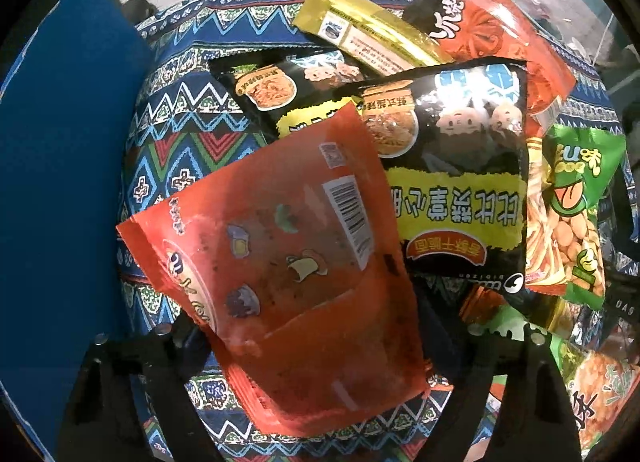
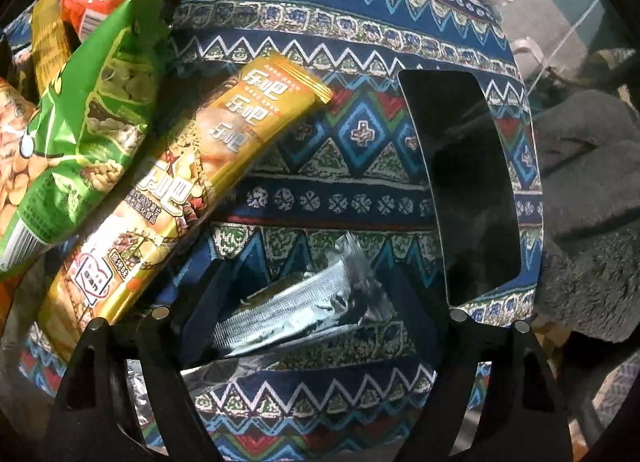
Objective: Organize snacks
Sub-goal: 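Lower left tool onto orange bag while right tool reaches silver foil bar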
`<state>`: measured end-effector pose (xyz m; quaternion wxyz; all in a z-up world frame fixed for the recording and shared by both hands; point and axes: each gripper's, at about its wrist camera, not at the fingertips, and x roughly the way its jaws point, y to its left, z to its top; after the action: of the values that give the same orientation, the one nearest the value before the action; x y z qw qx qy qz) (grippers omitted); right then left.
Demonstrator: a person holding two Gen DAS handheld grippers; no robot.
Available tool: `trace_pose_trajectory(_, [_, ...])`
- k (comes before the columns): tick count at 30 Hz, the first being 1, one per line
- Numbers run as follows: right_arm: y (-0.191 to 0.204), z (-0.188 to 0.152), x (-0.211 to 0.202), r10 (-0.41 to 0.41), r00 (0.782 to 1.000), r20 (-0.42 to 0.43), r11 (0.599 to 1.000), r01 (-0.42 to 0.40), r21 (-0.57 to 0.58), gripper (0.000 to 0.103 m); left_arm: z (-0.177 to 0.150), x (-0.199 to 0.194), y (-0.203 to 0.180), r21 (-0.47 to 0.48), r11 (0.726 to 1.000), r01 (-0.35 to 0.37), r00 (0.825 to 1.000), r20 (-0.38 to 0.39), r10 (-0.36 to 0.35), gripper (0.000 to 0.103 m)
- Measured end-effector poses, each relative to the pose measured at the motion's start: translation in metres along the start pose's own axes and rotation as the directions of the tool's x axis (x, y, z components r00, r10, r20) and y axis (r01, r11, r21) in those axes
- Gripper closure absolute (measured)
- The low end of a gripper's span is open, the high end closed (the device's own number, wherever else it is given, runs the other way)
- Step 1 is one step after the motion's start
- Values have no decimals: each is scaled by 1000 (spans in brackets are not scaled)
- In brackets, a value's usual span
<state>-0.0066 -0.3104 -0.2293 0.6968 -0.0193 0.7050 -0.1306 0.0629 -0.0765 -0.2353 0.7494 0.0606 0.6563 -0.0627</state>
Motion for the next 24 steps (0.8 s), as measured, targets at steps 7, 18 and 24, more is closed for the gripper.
trace_pose_trajectory(7, [-21, 0, -23, 51, 997, 54, 994, -56, 95, 22, -1, -5, 2, 15, 1000, -2, 1000, 15, 1, 44])
trace_pose_trajectory(18, [-25, -10, 2, 152, 986, -68, 966, -134, 220, 22, -16, -14, 20, -6, 998, 59, 998, 11, -59, 60])
trace_pose_trajectory(24, [-1, 4, 17, 127, 990, -55, 985, -119, 126, 32, -21, -17, 24, -11, 997, 72, 997, 16, -72, 62])
